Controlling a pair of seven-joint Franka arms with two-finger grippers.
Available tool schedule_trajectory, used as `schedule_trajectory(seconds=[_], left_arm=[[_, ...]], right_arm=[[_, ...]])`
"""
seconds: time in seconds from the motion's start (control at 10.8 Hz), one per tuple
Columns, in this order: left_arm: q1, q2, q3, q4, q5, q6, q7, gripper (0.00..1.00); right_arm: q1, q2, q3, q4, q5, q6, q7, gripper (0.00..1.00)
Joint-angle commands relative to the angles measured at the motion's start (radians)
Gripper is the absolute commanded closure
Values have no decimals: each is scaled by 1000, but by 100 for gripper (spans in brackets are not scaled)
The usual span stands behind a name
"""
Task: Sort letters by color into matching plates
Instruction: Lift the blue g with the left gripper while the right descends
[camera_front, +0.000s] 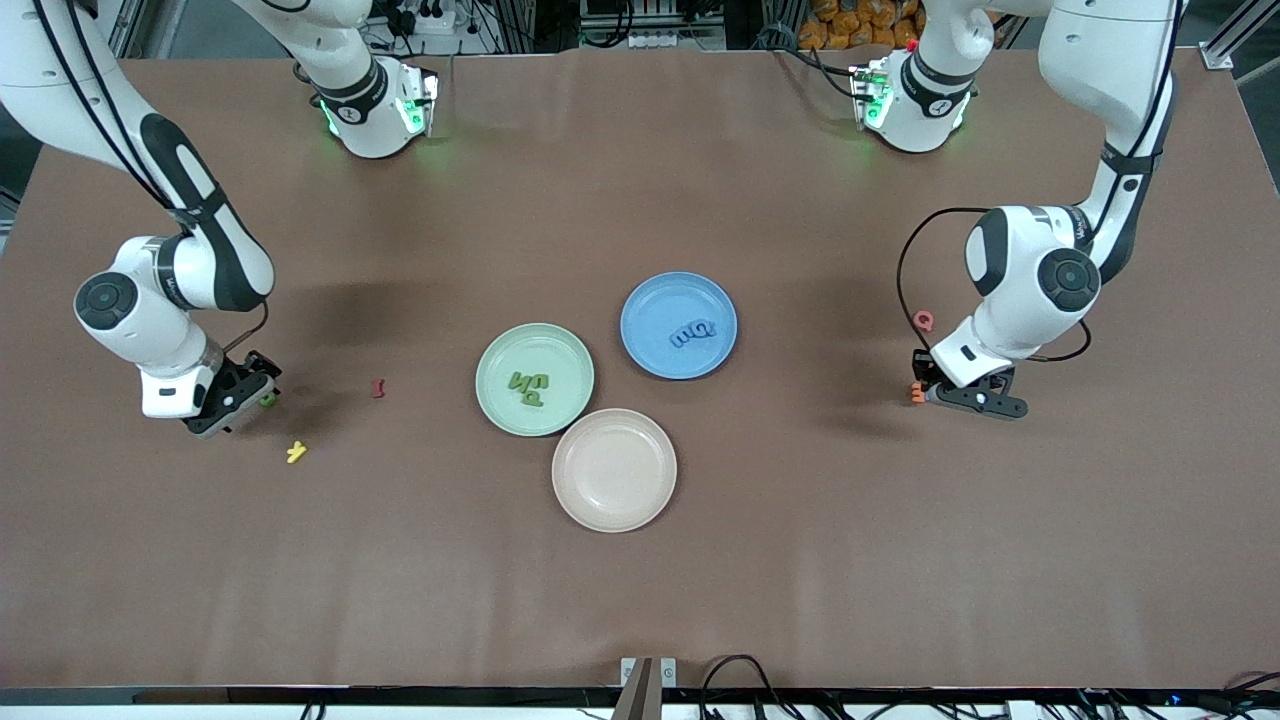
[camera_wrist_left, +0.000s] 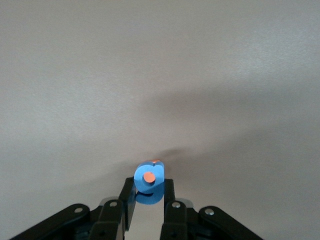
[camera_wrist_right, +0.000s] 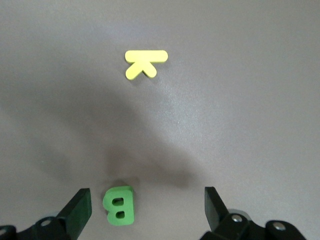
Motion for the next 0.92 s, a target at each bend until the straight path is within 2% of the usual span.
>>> schedule_trajectory(seconds=[0.0, 0.83], left_arm=[[-37, -18, 4, 3, -7, -37, -69, 100], [-142, -21, 2, 51, -6, -108, -265, 100]], right_arm=[[-41, -11, 20, -6, -16, -13, 1, 0], [-46, 9, 40, -13, 26, -16, 3, 0]])
